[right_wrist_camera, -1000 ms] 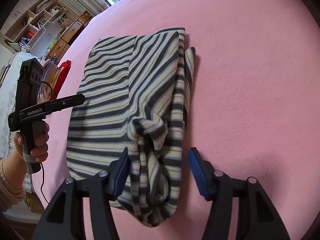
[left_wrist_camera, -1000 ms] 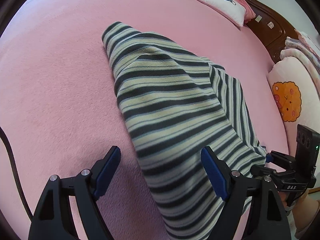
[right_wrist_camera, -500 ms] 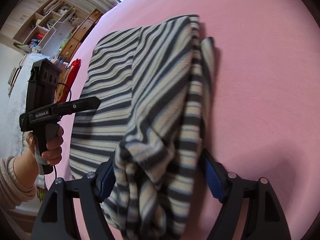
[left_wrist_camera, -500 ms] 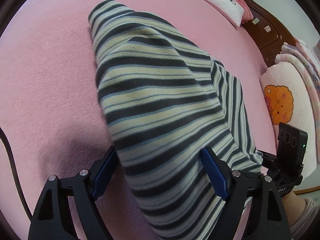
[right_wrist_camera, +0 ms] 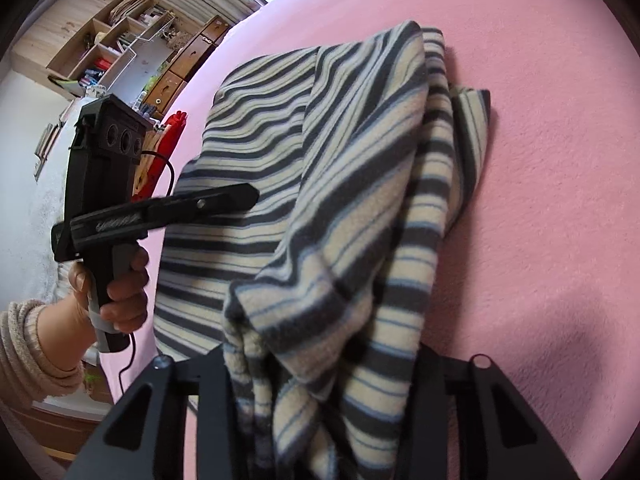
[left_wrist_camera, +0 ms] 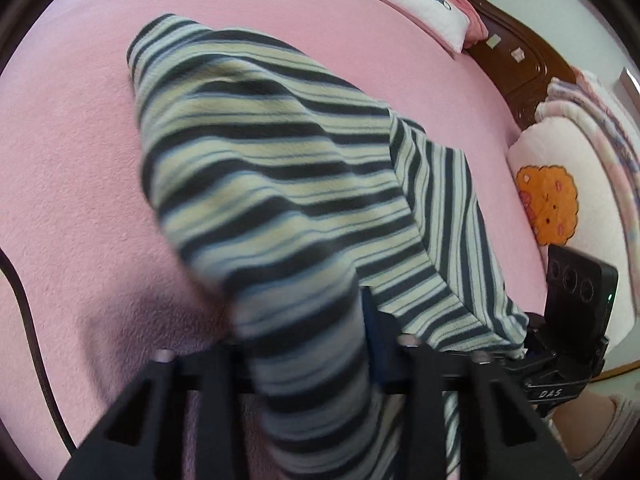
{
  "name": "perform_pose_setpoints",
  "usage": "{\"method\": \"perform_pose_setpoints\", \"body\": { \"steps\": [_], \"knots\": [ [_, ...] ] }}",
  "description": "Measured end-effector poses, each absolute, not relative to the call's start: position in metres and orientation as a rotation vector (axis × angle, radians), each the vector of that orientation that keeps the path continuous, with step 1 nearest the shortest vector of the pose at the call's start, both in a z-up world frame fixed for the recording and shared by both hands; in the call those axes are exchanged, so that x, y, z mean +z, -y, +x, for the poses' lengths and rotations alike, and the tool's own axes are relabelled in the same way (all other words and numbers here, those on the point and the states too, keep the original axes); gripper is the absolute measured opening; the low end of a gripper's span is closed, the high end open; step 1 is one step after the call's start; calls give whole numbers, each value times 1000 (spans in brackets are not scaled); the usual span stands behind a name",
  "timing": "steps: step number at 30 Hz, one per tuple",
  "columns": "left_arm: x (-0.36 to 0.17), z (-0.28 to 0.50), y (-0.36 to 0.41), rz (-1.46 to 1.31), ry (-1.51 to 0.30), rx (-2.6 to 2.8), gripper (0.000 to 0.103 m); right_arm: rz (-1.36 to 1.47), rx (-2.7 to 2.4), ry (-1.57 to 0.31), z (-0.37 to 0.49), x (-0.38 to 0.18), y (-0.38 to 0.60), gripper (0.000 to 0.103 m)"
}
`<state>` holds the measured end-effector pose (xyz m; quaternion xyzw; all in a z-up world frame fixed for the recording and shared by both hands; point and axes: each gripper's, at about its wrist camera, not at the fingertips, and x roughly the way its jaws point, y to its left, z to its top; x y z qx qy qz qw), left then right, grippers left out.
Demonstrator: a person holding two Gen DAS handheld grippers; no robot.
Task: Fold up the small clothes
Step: 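Lift the bundle end with the right tool and fold it over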
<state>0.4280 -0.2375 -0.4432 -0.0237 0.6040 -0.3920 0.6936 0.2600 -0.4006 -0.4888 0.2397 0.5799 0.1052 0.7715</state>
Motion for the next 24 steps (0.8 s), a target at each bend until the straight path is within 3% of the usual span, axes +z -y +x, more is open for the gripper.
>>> {"method": "perform_pose_setpoints", "body": {
  "steps": [6, 24],
  "knots": [
    [-419, 408, 246, 69, -1228, -849, 20, 435, 206, -1246, 262, -474, 388, 31],
    [-341, 365, 221, -38, -1158, -816, 20, 382, 226, -1165, 236, -396, 379, 30]
  ]
}}
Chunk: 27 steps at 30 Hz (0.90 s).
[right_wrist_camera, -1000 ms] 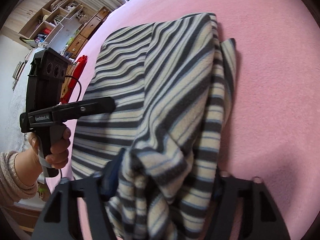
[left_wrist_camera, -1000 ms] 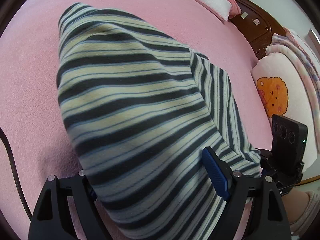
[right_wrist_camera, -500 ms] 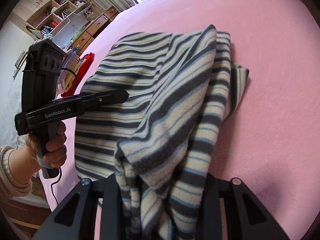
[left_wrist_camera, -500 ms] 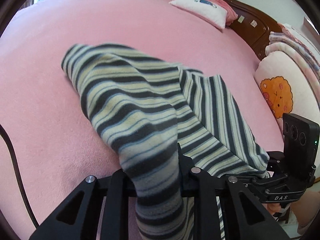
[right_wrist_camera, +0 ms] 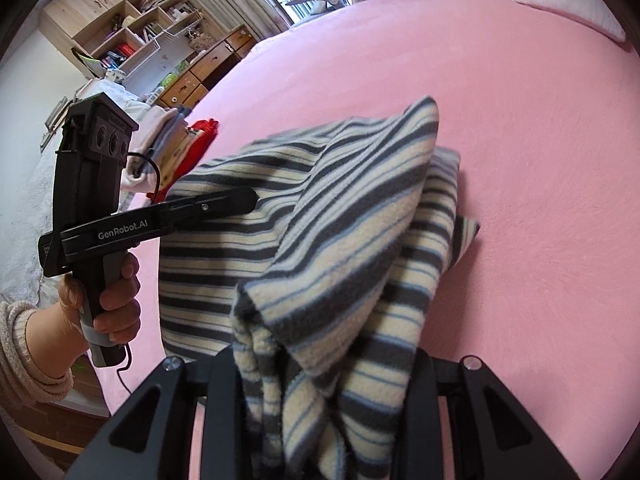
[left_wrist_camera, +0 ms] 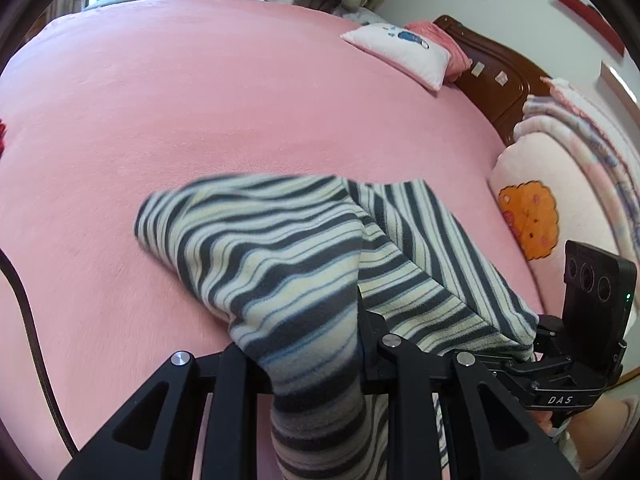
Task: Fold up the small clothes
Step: 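Lift the bundle end with the right tool and fold it over, then grasp the folded striped bundle with the left tool while the right tool holds it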
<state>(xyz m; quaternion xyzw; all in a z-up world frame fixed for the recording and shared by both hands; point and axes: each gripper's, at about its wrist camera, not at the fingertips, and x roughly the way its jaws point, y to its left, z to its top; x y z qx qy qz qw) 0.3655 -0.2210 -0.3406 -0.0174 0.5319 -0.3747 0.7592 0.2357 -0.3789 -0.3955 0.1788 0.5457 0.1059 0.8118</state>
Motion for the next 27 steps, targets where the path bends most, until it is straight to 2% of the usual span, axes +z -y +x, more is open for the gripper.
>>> {"method": "perform_pose_setpoints", "body": {
  "steps": [11, 20, 27],
  "knots": [
    [-227, 296, 159, -134, -1136, -735, 20, 327, 340, -1166, 204, -280, 325, 30],
    [-101, 261, 41, -163, -1060, -593, 21, 244, 543, -1121, 210, -179, 233, 30],
    [-54, 299, -77, -169, -1009, -536, 22, 191, 647, -1072, 260, -148, 134, 30]
  ]
}}
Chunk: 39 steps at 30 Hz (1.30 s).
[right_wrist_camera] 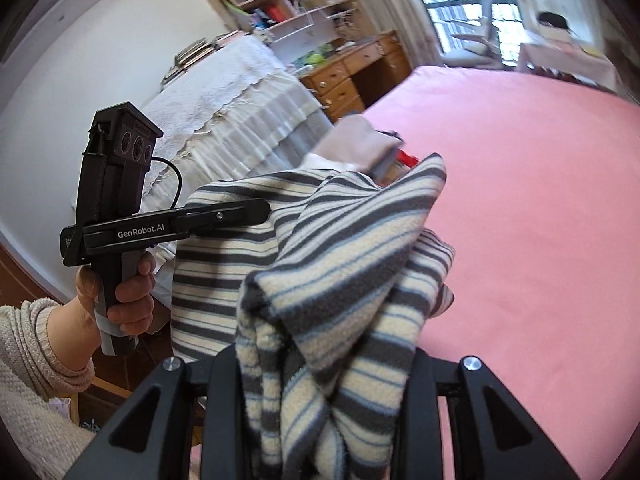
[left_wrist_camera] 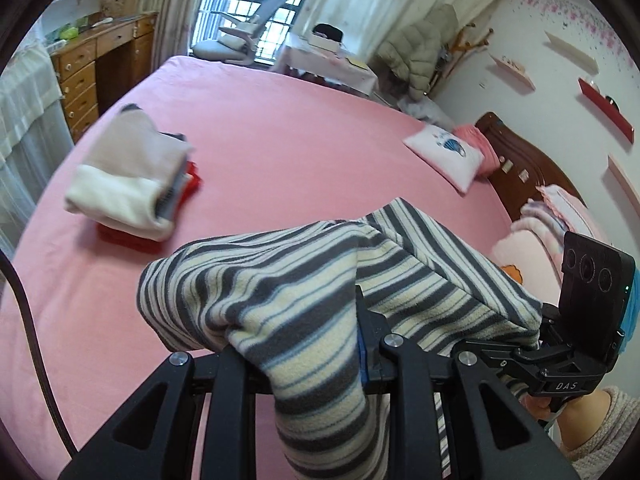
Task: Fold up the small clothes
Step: 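Grasp the folded striped bundle with the left tool while the right tool holds it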
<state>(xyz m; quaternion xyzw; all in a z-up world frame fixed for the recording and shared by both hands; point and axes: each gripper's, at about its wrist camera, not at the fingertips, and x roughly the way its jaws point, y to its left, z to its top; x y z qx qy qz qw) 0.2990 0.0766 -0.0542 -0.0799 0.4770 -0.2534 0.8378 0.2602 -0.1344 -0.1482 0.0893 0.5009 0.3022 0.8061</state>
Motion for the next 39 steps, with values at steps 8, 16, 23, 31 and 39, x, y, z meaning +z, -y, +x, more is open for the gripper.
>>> {"method": "perform_pose_setpoints", "body": {
  "steps": [8, 16, 23, 31, 39],
  "knots": [
    [-52, 430, -212, -104, -1031, -570, 22, 234, 576, -1068, 356, -165, -2, 30],
    [-17, 579, -299, 2, -926, -611, 22, 218, 447, -896, 479, -159, -101, 30],
    [-44, 700, -321, -71, -906, -651, 30, 274, 326, -821, 560, -198, -116, 30],
    [-246, 761, -311, 23, -1199, -564, 32, 431, 171, -1160, 561, -402, -119, 30],
    [-196, 779, -323, -50, -1040, -622, 21, 362, 161, -997, 542, -372, -114, 30]
  ]
}}
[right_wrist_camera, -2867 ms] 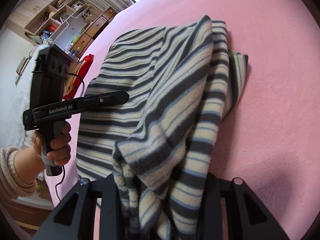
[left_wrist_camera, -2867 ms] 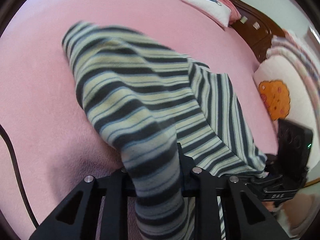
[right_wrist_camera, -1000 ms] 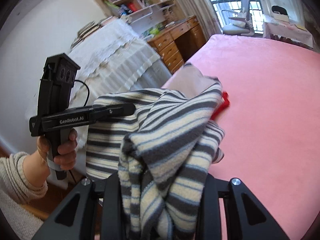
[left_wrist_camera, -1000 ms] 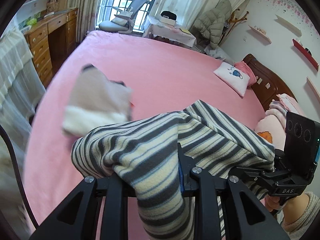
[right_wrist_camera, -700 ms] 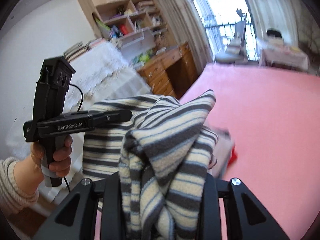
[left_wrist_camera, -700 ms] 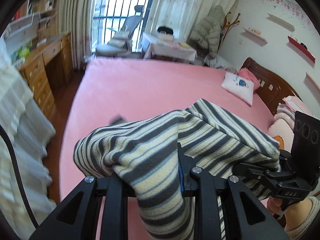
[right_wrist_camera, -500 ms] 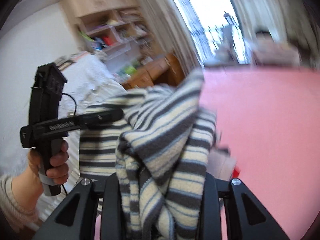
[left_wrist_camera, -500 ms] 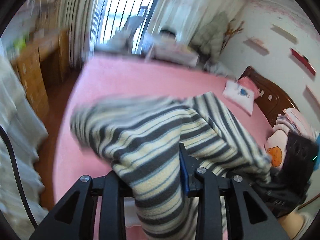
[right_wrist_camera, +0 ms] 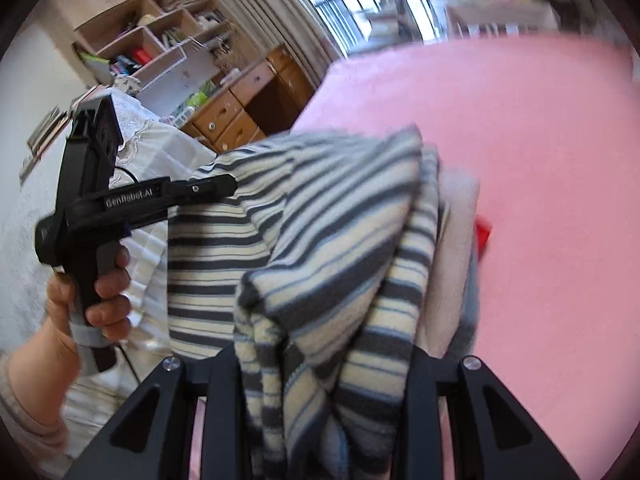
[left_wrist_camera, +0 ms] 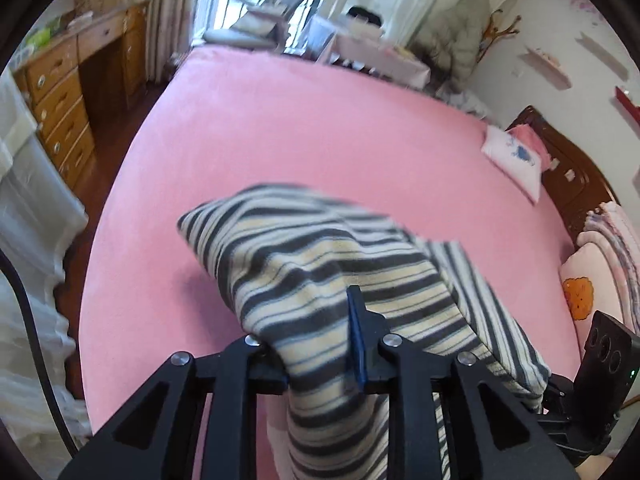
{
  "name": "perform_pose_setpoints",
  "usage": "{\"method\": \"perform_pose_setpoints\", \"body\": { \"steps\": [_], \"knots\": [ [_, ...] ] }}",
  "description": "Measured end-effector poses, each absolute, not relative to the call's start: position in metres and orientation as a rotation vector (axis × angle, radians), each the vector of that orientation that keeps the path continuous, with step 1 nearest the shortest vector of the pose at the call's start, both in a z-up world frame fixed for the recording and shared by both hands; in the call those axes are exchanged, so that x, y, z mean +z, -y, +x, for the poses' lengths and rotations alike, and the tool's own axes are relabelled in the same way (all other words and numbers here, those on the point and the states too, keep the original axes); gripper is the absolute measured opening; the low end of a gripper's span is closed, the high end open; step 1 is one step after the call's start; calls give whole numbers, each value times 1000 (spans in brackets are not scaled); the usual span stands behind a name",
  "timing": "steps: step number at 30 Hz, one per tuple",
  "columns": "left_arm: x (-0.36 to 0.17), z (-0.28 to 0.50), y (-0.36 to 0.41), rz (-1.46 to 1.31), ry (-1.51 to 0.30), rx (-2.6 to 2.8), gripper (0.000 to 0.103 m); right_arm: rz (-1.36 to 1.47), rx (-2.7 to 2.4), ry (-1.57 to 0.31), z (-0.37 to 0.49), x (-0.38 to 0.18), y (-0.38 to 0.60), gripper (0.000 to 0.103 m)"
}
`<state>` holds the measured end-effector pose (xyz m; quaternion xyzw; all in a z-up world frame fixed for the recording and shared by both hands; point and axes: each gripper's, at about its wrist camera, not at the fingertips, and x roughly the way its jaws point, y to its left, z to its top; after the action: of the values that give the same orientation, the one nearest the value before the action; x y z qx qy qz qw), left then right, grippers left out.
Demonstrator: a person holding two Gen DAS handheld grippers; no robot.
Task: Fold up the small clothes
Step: 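Grasp the folded striped bundle with the left tool while the right tool holds it, then lift the striped bundle with both tools and carry it toward the clothes stack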
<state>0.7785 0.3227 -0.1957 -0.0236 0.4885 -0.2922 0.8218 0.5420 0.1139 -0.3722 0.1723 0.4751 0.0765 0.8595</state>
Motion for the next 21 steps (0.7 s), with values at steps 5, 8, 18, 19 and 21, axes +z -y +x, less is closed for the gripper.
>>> {"method": "perform_pose_setpoints", "body": {
  "steps": [5, 8, 18, 19, 21],
  "knots": [
    [-162, 770, -303, -12, -911, -677, 21, 268, 119, -842, 530, -327, -103, 30],
    [-186, 777, -299, -12, -1012, -646, 23, 356, 114, -936, 533, -351, -86, 30],
    [-218, 770, -314, -39, -1144, -646, 40, 506, 194, -1121, 499, -377, -65, 48],
    [-216, 768, -319, -48, -1150, -652, 45, 490, 189, -1128, 498, -371, -62, 53],
    [-212, 753, -329, -54, -1142, -652, 58, 483, 185, -1124, 497, -362, -55, 58]
  ]
}}
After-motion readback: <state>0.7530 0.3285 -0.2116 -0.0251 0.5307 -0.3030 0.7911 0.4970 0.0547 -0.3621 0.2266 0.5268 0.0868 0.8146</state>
